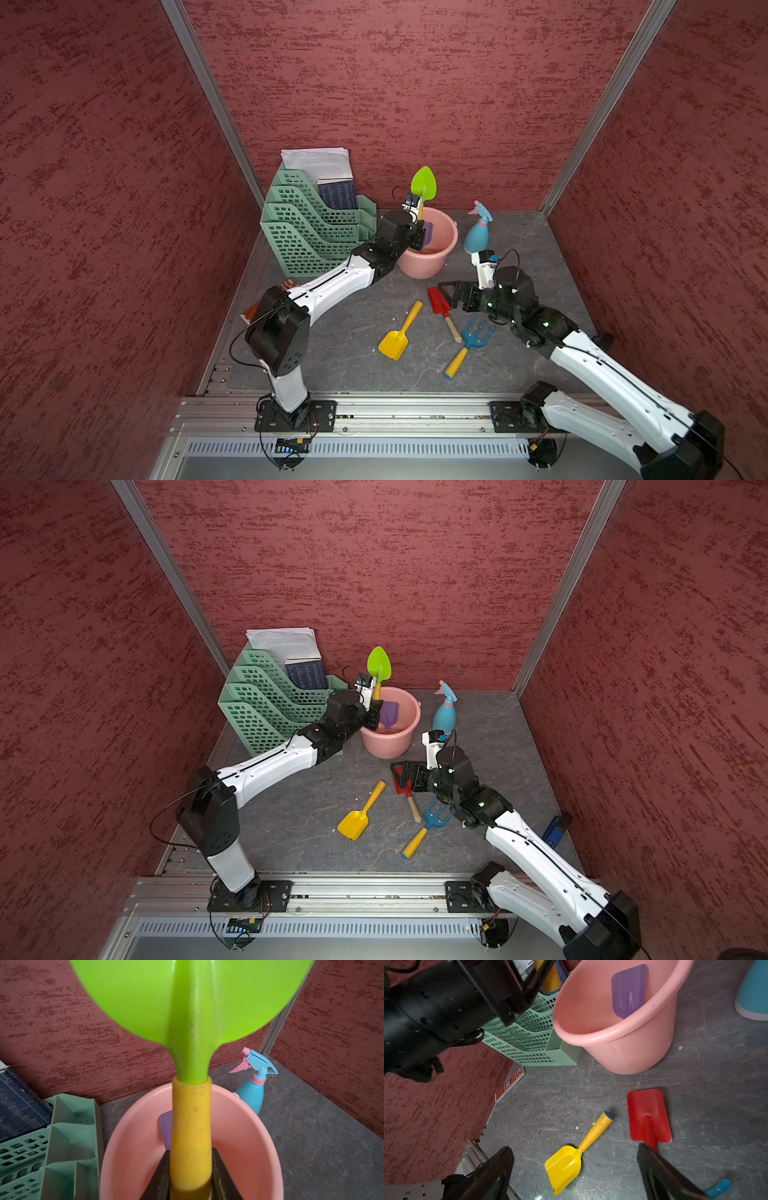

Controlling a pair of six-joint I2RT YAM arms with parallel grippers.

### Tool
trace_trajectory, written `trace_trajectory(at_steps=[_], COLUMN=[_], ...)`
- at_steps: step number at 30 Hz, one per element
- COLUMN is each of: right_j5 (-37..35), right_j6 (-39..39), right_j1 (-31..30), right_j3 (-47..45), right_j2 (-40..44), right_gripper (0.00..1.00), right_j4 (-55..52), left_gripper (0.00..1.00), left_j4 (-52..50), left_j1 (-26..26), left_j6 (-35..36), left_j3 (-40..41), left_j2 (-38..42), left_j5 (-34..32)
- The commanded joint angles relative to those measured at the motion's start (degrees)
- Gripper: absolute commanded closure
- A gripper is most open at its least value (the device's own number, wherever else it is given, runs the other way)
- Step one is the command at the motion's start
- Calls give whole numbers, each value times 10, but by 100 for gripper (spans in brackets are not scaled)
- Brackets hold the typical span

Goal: Organize the gardening tools
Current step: Pick up the gardening tool from the center of the board, then place the gardening tool in the container.

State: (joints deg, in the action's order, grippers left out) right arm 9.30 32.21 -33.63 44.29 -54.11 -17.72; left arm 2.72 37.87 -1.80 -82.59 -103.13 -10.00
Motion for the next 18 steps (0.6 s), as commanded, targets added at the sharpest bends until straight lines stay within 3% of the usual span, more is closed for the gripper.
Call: trace_trajectory(at_steps=[1,14,18], right_j5=[1,-8,-13], right_j6=[0,3,1], right_j1=[-3,-2,-3], right_j3=[-1,-12,-8], right_j2=[-3,12,7], right_gripper=[2,2,2], right_j4=[26,17,7], left_gripper=[100,99,68], left_j4=[44,56,61], left_j1=[-11,-14,-14], left_j6=[5,-14,-15], left_j3=[-33,-75,-66], left_j2=[-40,-128,-128], left_j5=[26,17,17])
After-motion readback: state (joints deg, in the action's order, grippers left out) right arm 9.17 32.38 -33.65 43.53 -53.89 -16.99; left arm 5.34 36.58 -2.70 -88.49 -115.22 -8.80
